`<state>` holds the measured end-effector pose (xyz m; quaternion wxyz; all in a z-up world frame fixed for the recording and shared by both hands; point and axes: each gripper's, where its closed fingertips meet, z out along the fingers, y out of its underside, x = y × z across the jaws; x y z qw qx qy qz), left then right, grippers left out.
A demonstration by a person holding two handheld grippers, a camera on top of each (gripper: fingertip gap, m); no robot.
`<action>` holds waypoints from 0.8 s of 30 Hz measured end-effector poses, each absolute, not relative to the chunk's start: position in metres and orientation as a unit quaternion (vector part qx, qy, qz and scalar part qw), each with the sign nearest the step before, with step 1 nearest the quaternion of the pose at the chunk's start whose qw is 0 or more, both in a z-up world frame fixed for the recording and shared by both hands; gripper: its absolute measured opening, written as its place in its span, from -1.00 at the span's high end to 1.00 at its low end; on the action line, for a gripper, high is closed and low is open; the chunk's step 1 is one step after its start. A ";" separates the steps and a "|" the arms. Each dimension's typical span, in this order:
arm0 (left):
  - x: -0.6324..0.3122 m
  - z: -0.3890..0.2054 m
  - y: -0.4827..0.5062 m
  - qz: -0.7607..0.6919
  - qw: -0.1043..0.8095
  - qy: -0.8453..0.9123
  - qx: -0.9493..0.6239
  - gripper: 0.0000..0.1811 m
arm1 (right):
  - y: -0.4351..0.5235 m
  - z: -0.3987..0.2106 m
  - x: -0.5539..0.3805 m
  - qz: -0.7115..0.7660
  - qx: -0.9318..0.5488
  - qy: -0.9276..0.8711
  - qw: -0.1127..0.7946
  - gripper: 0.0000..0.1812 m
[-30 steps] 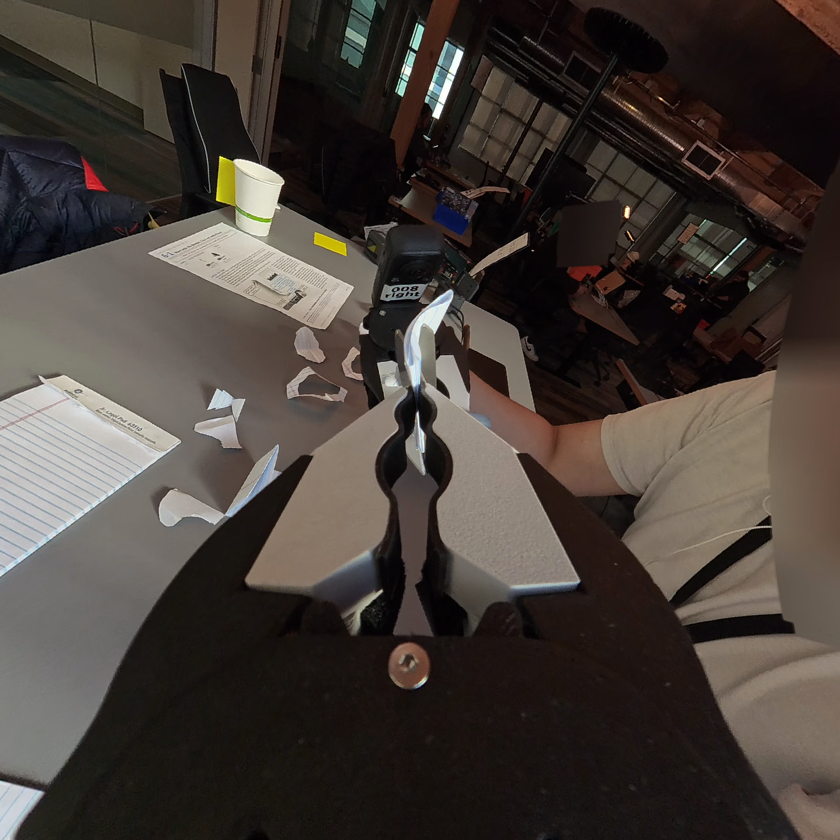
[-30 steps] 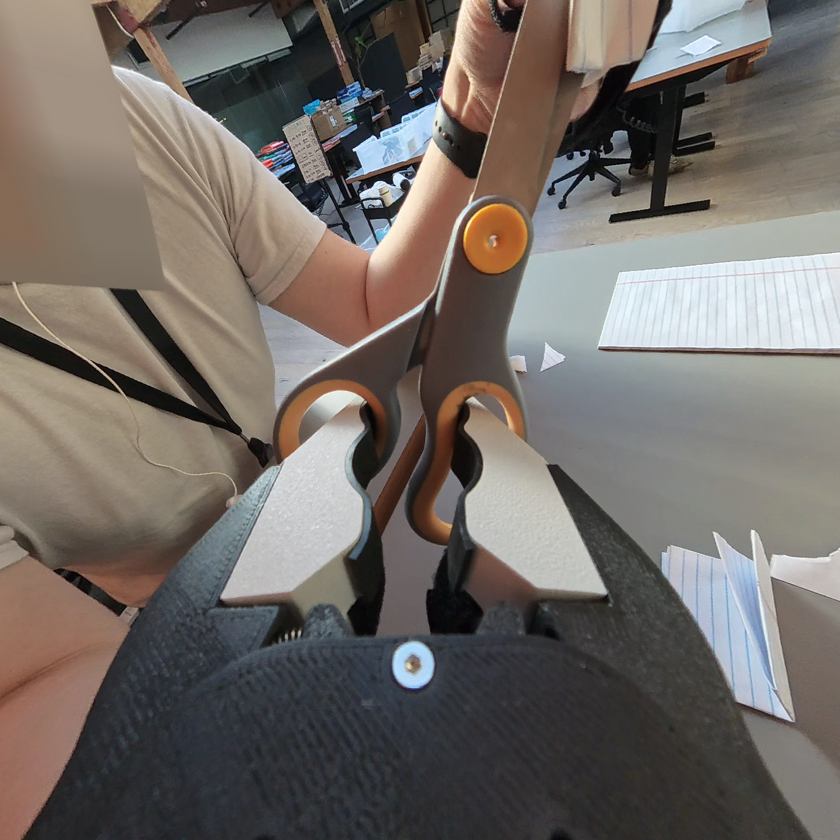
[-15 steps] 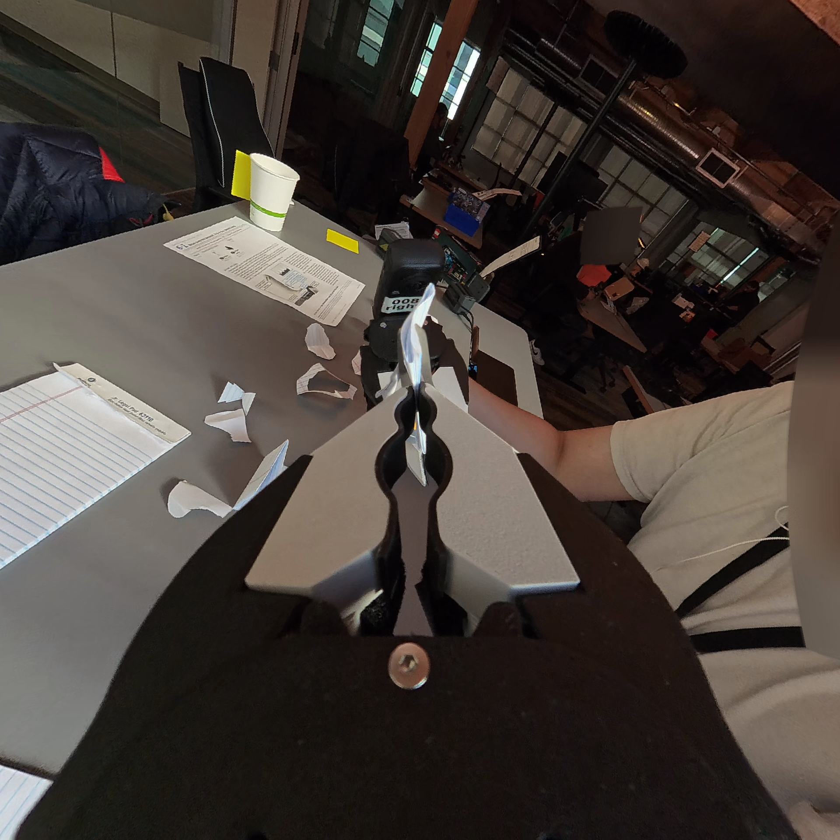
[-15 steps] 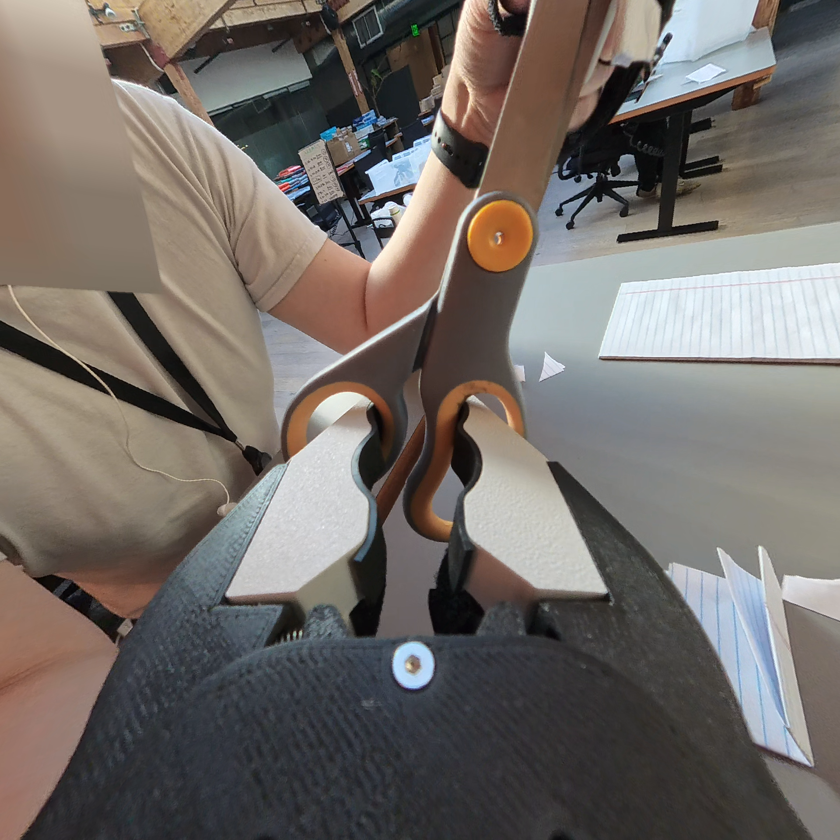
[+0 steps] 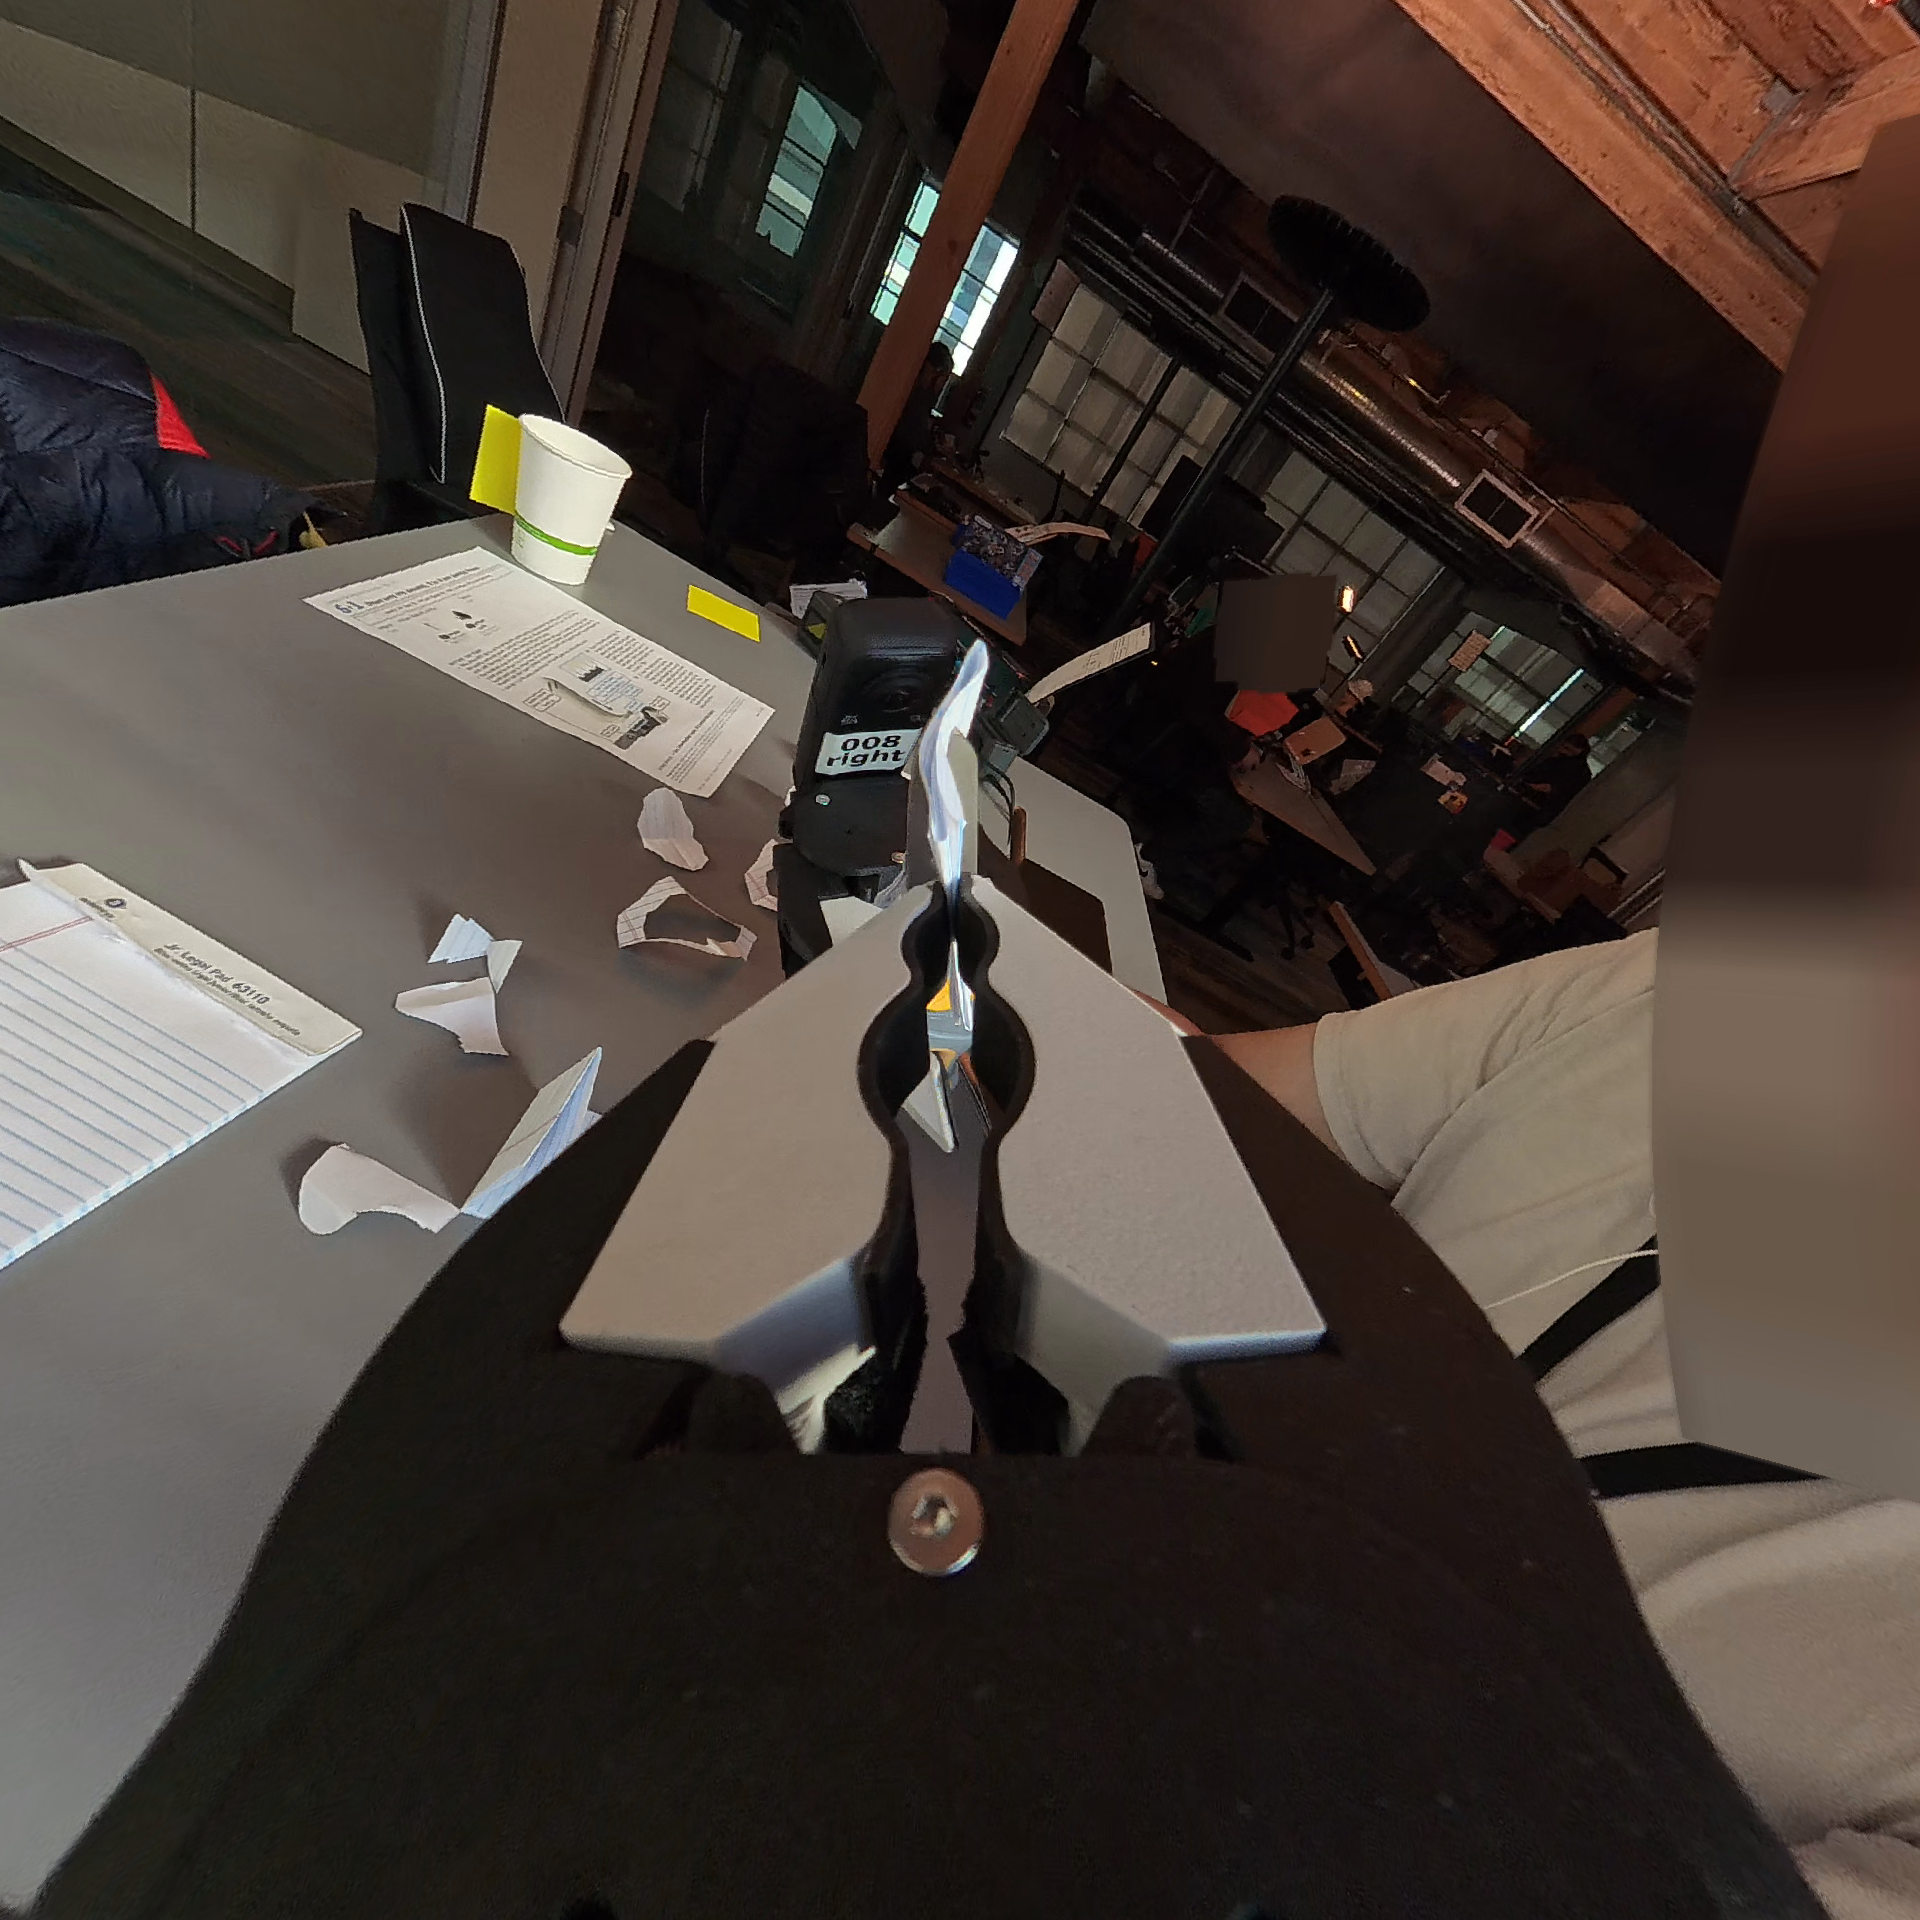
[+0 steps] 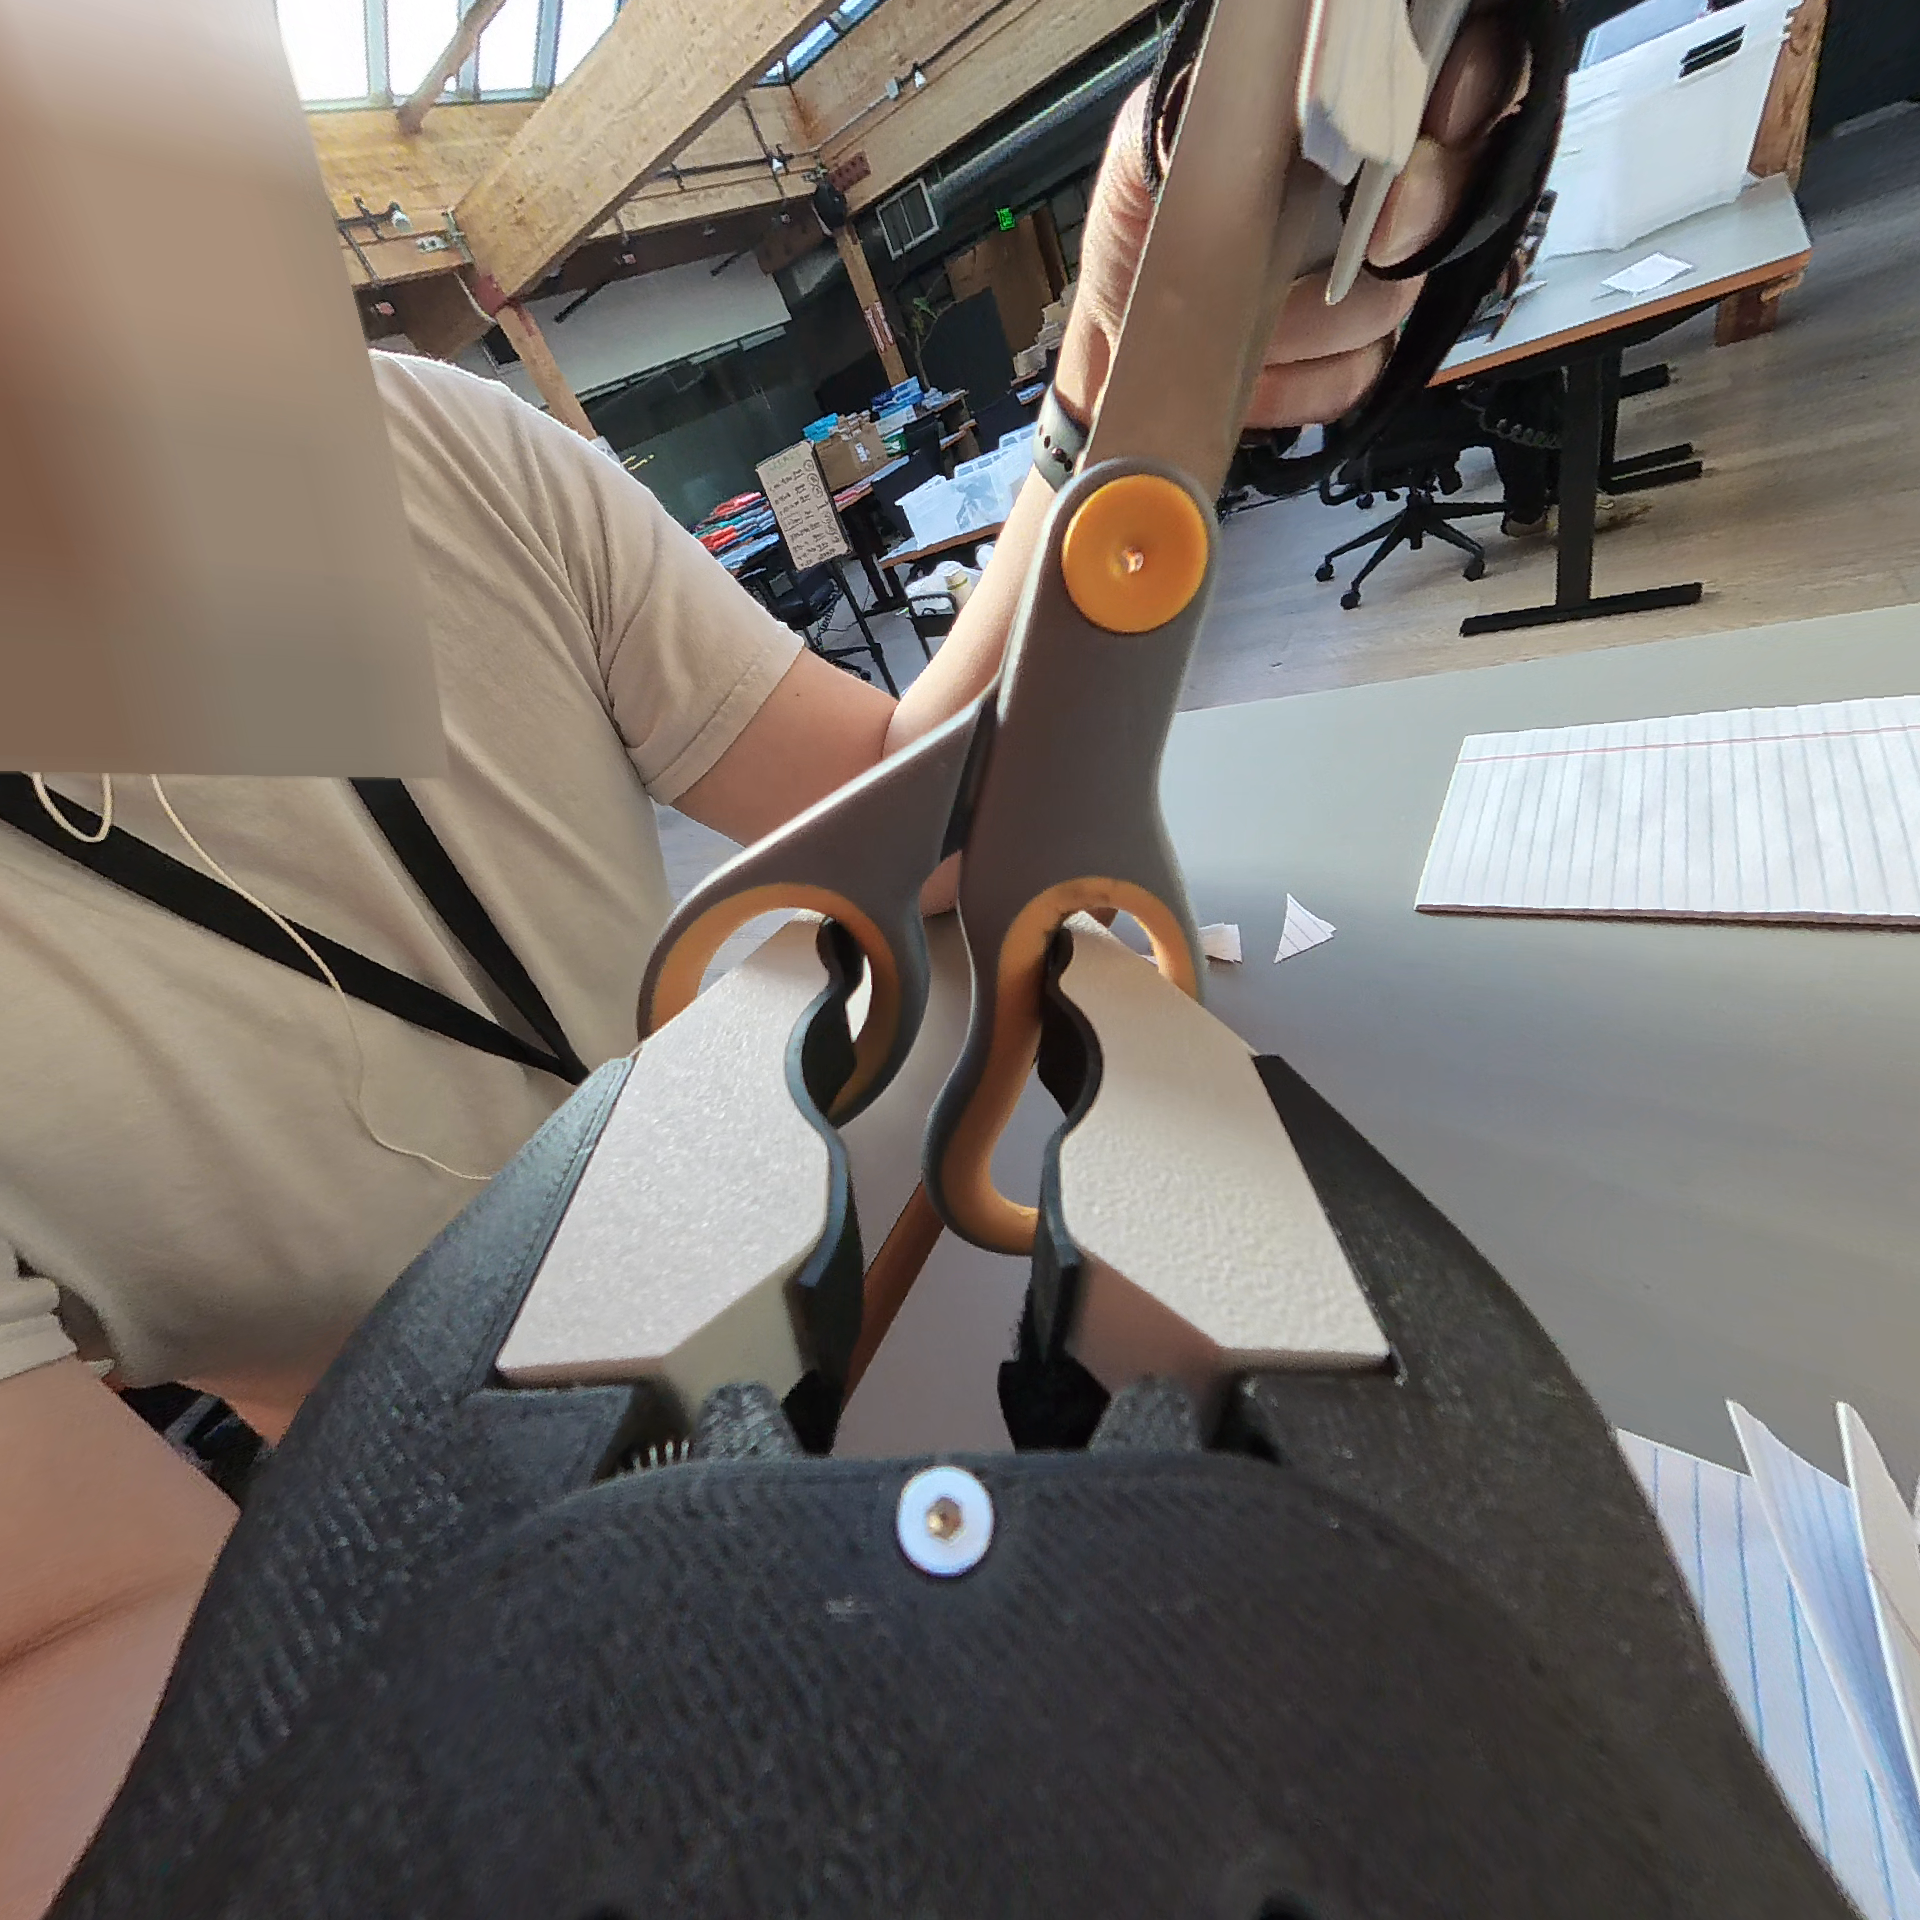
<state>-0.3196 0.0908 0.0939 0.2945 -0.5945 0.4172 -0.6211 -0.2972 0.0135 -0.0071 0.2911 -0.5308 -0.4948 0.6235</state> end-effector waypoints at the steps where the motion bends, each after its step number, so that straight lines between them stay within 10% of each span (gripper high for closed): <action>1: -0.320 0.094 0.091 -0.620 0.295 0.417 -0.596 1.00 | 0.014 -0.007 -0.299 0.625 -0.532 -0.493 0.289 0.66; 24: -0.334 0.095 0.090 -0.642 0.271 0.404 -0.592 1.00 | 0.007 0.003 -0.306 0.617 -0.540 -0.498 0.283 0.59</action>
